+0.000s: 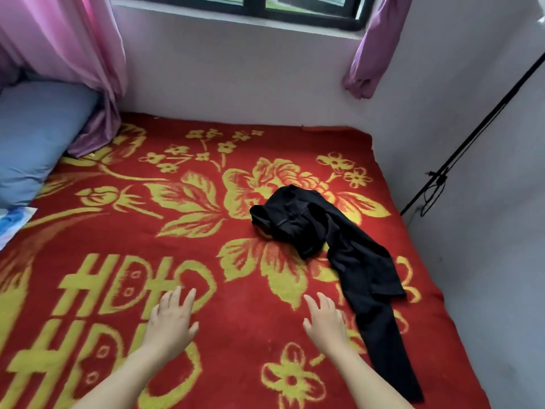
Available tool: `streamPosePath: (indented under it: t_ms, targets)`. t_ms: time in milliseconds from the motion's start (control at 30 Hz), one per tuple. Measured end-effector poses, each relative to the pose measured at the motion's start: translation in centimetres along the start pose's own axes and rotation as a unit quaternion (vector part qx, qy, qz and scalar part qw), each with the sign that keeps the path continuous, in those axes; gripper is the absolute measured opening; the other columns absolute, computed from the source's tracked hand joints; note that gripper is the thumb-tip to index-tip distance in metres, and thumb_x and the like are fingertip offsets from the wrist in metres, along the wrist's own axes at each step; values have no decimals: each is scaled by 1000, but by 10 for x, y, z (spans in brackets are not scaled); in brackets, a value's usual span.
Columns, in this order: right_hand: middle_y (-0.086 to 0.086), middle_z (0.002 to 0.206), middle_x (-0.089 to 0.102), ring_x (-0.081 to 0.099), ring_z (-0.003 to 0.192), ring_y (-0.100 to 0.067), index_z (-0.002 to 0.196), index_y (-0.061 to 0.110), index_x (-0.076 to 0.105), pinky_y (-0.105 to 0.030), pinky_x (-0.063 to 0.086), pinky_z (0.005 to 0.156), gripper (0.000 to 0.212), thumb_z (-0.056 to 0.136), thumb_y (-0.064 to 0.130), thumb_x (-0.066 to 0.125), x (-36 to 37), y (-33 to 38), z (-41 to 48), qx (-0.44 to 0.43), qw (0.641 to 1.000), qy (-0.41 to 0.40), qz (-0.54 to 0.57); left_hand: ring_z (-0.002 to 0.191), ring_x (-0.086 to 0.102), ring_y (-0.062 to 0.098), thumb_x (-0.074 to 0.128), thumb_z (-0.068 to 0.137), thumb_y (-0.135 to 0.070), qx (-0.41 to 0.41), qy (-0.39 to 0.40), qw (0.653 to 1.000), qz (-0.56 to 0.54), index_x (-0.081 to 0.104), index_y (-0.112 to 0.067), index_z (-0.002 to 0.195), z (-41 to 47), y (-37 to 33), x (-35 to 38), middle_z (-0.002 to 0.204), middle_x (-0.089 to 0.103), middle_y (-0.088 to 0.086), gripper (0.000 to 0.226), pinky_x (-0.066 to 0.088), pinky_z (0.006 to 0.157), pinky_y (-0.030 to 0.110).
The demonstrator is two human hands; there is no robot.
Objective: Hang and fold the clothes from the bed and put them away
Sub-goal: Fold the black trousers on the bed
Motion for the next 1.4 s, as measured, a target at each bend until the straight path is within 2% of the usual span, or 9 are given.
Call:
streamPosePath:
  t_ms: [367,567,700,833,933,1000,1200,1300,1400]
  targets:
    - [-5,155,15,18,141,-23,150,26,11,-37,28,108,63,96,29,44,9,-11,136,32,998,47,-11,145,5,27,41,95,-47,16,77,996,28,0,-22,151,135,-13,29,158,0,11,74,21,114,37]
    - [-6,158,-5,6,144,-27,149,33,-9,-52,29,107,83,93,35,53,15,-18,253,13,996,45,-81,146,-8,29,51,81,-68,73,96,993,10,-41,-25,132,226,-41,75,152,-30,13,114,14,116,41]
    - [-2,157,-20,-5,145,-33,144,39,-21,-63,18,107,106,82,49,64,51,-30,321,66,990,121,-32,139,-24,42,57,70,-74,68,123,988,64,-46,-26,126,275,-36,115,132,-49,15,127,7,114,55]
    - [0,159,1,9,143,-35,140,48,-23,-61,17,110,109,79,47,68,101,-39,343,132,978,128,102,136,-22,50,65,73,-62,39,193,977,82,-46,-31,125,304,-16,150,130,-51,9,126,15,109,64]
    - [1,155,16,25,133,-33,140,50,-19,-53,33,104,106,78,54,66,105,-52,358,117,990,65,41,135,-21,52,64,73,-63,51,222,972,64,-49,-33,122,318,-13,168,127,-55,8,127,16,109,64]
    - [-2,152,21,33,126,-32,141,52,-14,-46,41,96,101,79,53,66,97,-62,374,97,991,88,12,134,-21,54,62,73,-65,57,245,965,75,-48,-29,123,318,-11,166,125,-56,10,126,16,109,64]
    - [-18,148,23,43,122,-41,139,57,-11,-45,39,98,98,83,41,67,83,-65,405,73,989,126,-32,135,-18,55,65,74,-62,70,238,966,69,-46,-26,123,324,-13,165,130,-53,11,126,19,107,64]
    - [-15,147,27,52,109,-39,142,55,-2,-38,43,88,83,92,22,56,80,-62,393,74,993,88,-15,136,-14,54,67,70,-63,69,237,965,89,-41,-27,128,325,-13,164,146,-41,13,128,24,105,62]
    - [-7,127,43,52,89,-33,144,50,16,-34,40,75,79,88,-2,36,76,-49,359,91,995,37,27,138,-9,53,71,74,-54,72,256,961,73,-24,-37,143,337,-16,152,152,-31,10,119,24,106,63]
Point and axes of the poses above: each hand's wrist, its own z-axis towards the middle knuckle, its own x-axis out of the palm, y = z × x, the point moved 5 cm from there along z, towards the middle knuckle
